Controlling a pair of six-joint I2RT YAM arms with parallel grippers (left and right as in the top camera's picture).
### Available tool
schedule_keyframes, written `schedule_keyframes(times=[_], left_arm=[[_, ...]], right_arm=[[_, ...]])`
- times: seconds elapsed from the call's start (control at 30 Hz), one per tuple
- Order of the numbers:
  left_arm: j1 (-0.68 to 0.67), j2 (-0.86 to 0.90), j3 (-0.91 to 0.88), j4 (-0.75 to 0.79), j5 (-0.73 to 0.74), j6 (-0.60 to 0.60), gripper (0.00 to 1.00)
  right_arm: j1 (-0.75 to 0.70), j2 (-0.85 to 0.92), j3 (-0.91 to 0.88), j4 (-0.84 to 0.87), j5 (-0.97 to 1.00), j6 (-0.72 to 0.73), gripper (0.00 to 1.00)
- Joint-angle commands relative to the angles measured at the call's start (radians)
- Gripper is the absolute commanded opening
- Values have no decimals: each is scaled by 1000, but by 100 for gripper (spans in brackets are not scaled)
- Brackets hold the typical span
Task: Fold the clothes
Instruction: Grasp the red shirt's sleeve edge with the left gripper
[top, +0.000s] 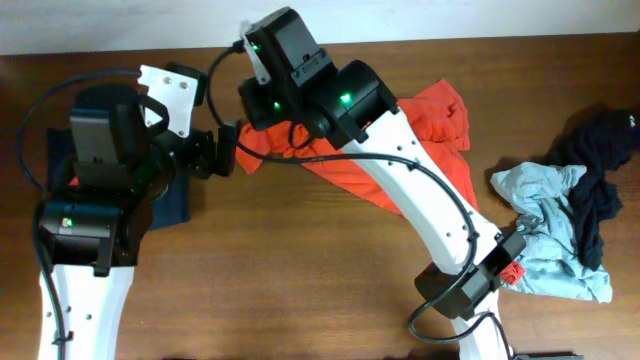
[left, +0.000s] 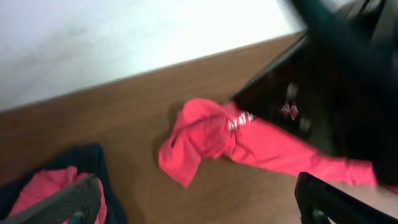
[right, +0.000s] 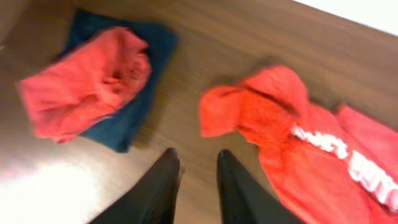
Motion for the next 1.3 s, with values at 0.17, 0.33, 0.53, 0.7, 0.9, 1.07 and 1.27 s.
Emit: schedule_keyframes(times=[0.17, 0.33, 0.53, 0.7, 0.9, 1.07, 1.27], left_arm=[[-14, 185, 16, -14, 144, 24, 99], [-66, 371, 16, 76, 148, 88, 99], [-135, 584, 16, 243, 53, 91, 84], [-190, 732, 16, 373, -6, 120, 79], [-229, 850, 16, 418, -135, 120, 60], [-233, 853, 23, 448, -184, 116, 48], [-235, 816, 84, 409, -208, 112, 57]], right_arm=[[-239, -43, 13, -103, 65, 118, 59], [-402, -43, 13, -187, -79, 121, 60], [-527, -43, 13, -297, -131, 120, 60], [-571, -43, 13, -343, -129, 116, 60], [-574, -43, 13, -358, -123, 82, 60], [-575, -43, 13, -358, -123, 82, 60], [-575, -43, 13, -356, -89, 71, 61]])
